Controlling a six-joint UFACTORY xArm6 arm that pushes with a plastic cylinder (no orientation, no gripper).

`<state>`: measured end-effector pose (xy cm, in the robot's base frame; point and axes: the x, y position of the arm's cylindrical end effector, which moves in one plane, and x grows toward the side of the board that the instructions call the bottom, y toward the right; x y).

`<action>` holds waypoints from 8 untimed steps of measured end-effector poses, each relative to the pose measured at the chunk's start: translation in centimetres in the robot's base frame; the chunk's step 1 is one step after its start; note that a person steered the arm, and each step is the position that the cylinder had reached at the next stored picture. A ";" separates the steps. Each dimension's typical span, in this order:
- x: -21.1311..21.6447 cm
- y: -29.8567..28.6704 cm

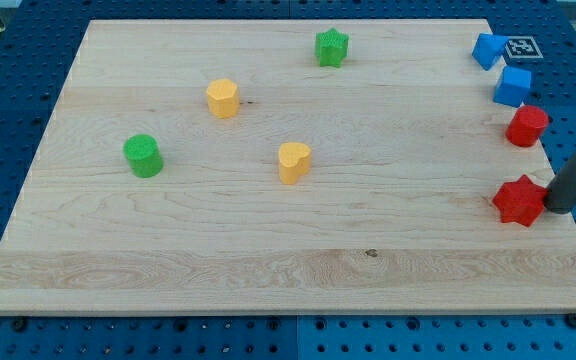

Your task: Drag red star towards left side of the board

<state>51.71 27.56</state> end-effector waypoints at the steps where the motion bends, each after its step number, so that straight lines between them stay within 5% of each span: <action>1: 0.0 -1.3; 8: 0.7 -2.9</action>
